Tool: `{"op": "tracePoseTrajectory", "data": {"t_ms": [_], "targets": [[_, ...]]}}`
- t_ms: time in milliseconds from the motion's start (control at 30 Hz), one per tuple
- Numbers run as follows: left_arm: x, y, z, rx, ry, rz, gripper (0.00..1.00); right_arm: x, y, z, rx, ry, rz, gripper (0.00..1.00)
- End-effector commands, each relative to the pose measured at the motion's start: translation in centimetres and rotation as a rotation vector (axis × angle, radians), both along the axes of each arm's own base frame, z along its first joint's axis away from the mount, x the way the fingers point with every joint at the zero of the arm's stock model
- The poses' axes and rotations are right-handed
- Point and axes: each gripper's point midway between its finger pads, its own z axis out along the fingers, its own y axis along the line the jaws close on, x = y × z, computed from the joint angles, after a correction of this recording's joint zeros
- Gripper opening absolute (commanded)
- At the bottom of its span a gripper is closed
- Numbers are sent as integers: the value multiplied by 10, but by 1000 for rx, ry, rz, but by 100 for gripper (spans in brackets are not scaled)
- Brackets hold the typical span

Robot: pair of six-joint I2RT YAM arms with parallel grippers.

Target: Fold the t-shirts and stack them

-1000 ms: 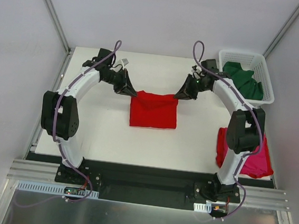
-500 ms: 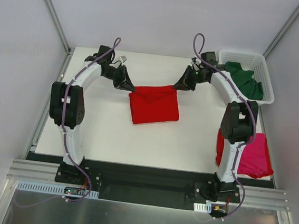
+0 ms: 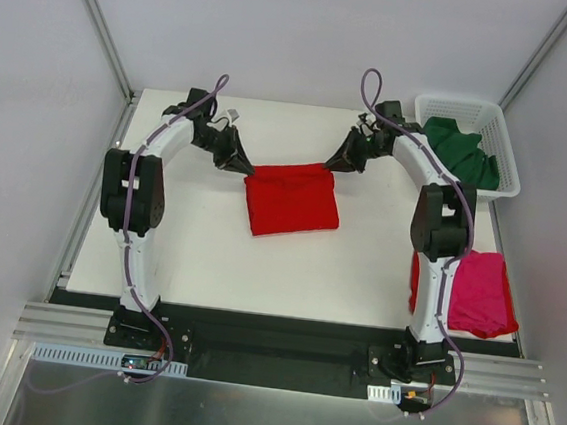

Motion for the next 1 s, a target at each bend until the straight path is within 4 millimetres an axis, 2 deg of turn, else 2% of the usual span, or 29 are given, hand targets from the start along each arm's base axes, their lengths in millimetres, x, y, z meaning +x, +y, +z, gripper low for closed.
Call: {"op": "tracePoseTrajectory", "data": {"t_ms": [0, 933, 967], "targets": [[8, 9, 5, -7, -28, -8, 0, 16, 7, 21, 59, -44, -3, 1], [28, 14, -39, -7, 41, -9, 0, 40, 15, -22, 81, 16, -37, 1], [29, 15, -40, -2, 40, -6, 3, 40, 14, -22, 79, 16, -39, 1]]}}
